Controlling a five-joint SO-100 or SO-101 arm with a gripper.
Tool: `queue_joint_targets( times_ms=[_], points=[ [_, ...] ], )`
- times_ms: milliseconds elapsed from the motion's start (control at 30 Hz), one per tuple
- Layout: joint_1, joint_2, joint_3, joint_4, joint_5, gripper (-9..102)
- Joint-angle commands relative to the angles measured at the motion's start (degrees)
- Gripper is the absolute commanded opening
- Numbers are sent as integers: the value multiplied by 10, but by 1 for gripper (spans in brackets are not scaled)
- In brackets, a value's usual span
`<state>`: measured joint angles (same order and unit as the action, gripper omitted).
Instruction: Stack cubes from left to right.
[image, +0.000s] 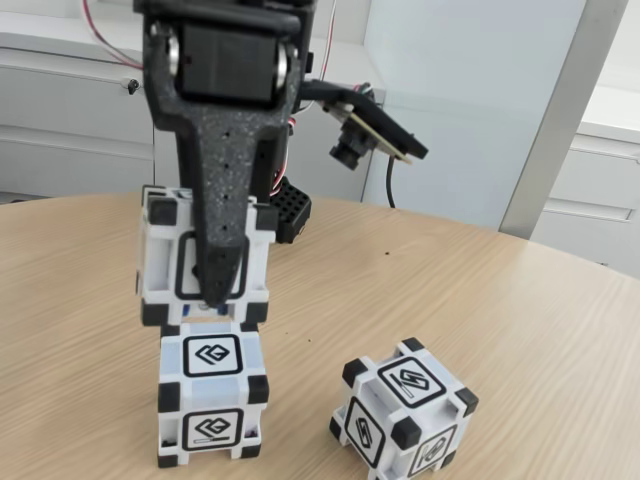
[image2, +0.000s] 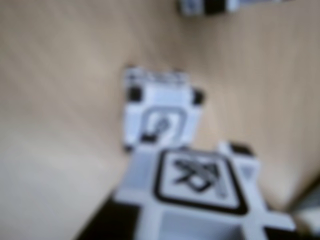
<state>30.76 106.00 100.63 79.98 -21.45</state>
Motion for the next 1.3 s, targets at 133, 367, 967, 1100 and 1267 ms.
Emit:
queue_joint_targets(
  times_ms=[133,367,967,1100,1267],
  points=[
    [0,-27,-11,-10,-11,15],
    [1,-116,-14,-10,-11,14],
    [2,-102,-15,-2,-20,43],
    [1,-51,-15,0,-22,45],
    [-47,35,-15,0,-34,47]
  ],
)
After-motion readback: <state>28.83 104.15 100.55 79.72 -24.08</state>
